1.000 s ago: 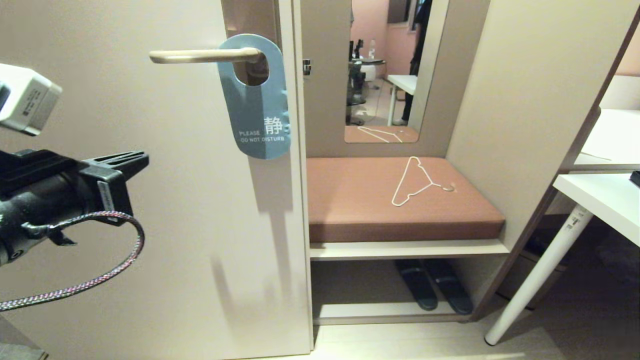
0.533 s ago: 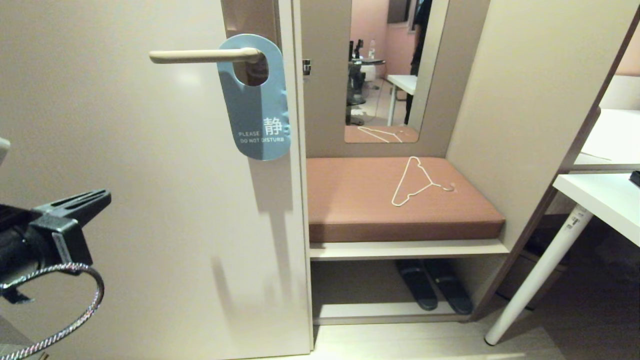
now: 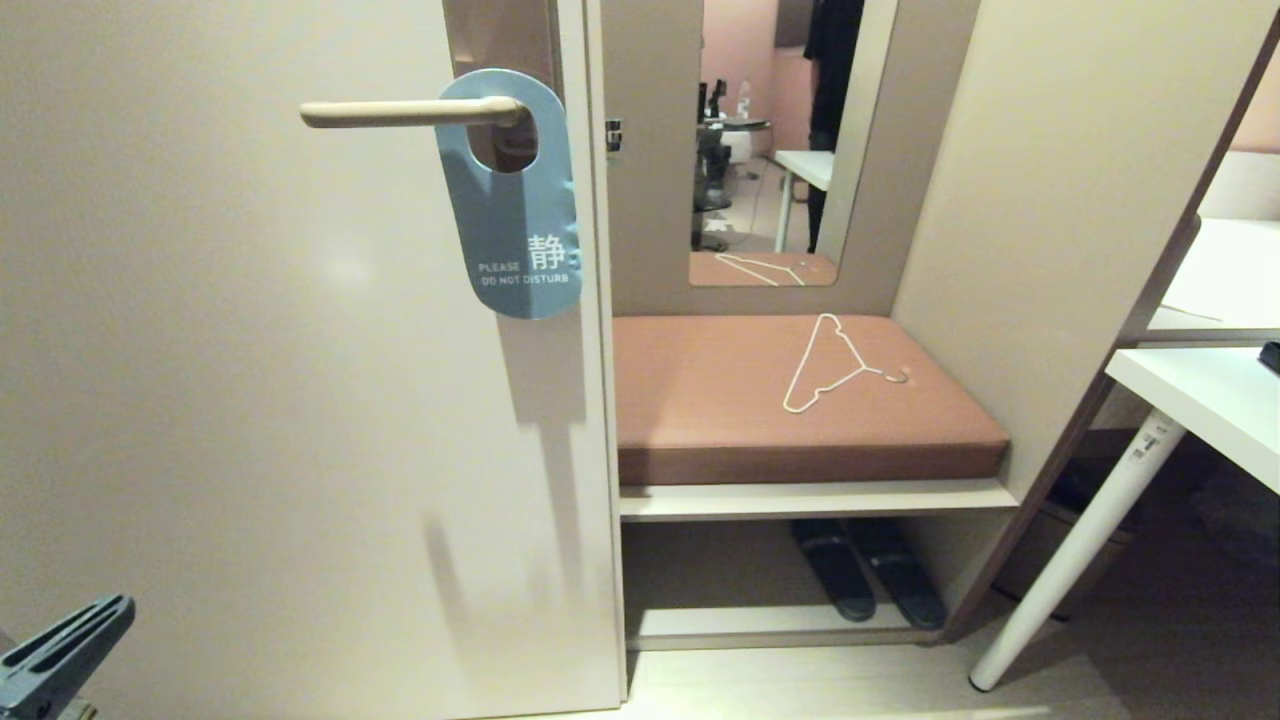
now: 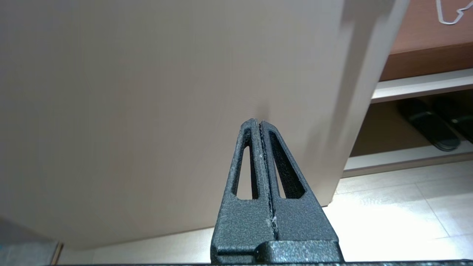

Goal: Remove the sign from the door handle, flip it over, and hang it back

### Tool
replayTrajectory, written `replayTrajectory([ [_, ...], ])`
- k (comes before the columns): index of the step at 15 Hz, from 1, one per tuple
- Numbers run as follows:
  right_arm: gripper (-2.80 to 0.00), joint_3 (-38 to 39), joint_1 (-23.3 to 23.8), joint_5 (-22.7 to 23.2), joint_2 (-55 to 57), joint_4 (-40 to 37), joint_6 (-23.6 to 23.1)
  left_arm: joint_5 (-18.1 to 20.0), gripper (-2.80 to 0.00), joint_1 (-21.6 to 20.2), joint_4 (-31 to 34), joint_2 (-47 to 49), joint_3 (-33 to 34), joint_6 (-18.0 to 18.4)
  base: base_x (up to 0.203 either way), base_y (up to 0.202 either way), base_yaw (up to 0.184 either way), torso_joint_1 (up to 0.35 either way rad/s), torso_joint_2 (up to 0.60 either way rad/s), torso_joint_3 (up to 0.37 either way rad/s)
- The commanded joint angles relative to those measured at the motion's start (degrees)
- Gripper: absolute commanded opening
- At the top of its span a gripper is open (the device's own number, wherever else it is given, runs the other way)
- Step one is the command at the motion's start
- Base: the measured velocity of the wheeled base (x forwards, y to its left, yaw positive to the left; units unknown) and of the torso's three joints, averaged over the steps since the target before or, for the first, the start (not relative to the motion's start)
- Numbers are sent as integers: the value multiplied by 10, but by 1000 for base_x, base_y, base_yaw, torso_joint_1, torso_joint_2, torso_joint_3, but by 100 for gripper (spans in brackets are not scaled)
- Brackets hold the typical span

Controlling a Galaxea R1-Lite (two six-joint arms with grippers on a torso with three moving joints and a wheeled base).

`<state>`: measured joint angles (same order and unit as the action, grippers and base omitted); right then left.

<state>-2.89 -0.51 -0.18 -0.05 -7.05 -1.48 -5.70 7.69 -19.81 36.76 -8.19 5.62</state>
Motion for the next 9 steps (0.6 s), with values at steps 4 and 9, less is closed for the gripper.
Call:
replayTrajectory([
  [4,-280,0,0,0,0,0,0,61,-280,-55,35,-178,76,4,0,0,0,0,0,0],
  [9,-280,0,0,0,0,0,0,86,-280,-70,158,-280,82,3,0,0,0,0,0,0],
])
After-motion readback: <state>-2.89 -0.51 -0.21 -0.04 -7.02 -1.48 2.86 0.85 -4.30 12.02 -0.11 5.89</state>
